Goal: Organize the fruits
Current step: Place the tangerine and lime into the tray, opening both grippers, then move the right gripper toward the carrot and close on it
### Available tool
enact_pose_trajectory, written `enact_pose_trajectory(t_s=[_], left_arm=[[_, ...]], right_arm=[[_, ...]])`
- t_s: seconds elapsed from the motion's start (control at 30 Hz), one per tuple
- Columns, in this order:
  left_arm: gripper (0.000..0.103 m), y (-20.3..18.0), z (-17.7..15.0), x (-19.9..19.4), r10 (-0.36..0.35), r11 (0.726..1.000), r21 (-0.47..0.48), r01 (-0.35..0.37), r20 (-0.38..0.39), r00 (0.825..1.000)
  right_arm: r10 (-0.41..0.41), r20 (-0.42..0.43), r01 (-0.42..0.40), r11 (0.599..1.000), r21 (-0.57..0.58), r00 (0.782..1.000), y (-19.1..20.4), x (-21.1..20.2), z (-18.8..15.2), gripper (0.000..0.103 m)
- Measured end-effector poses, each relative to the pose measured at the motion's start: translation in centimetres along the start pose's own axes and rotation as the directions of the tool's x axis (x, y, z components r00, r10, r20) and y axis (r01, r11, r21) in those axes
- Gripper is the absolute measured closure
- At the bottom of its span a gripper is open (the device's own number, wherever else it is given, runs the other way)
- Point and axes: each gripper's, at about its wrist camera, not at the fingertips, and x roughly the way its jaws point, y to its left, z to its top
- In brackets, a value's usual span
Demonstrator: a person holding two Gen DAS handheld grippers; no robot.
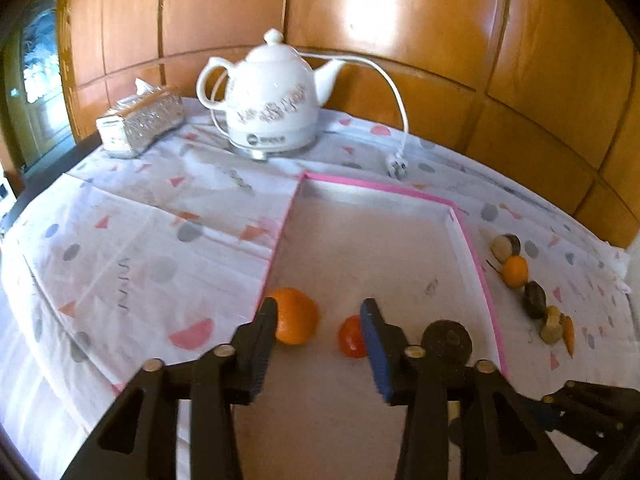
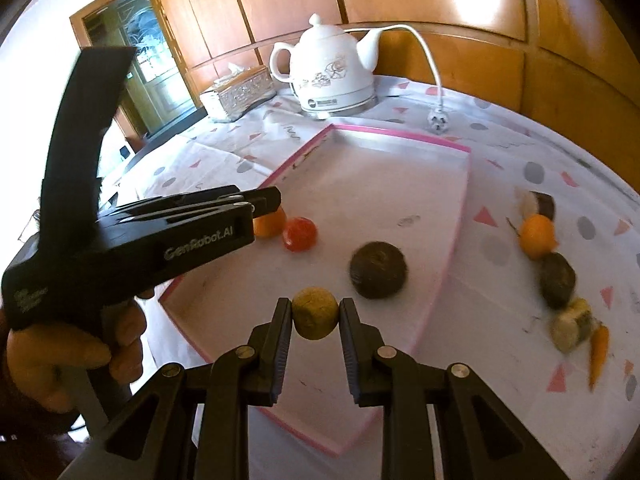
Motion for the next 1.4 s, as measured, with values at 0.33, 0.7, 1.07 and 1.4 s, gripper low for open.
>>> enact_pose_trajectory(t_s=[0.33, 0.7, 1.07, 1.4], left_arm=[[0.045, 0.1, -0.8, -1.7, -0.002, 1.0, -0.01, 0.003, 0.035, 0.999], [0.044, -1.5, -2.3, -2.4, -0.03, 0.999, 0.025, 0.03, 0.025, 0.999], [0.044, -4.0, -3.6, -2.8, -0.068, 0.993, 0.098, 0.066, 0.01, 0.998], [0.044, -6.3, -4.6, -2.9, -0.1, 0.98, 0.174, 0.101, -0.013, 0.995]], right_arm=[[-0.058, 0.042, 0.058, 0.998, 0.008, 0.997, 1.7, 0.0, 0.0, 0.074], [-0.285, 0.118, 0.277, 0.957, 0.081, 0.951, 0.4, -2.5, -0.6, 0.067], [-0.392, 0.136, 0.372, 0.916, 0.15, 0.91, -2.1, -4.3, -1.7, 0.067], [-0.43, 0.124, 0.399, 0.891, 0.217, 0.894, -4.6, -5.6, -3.1, 0.067]])
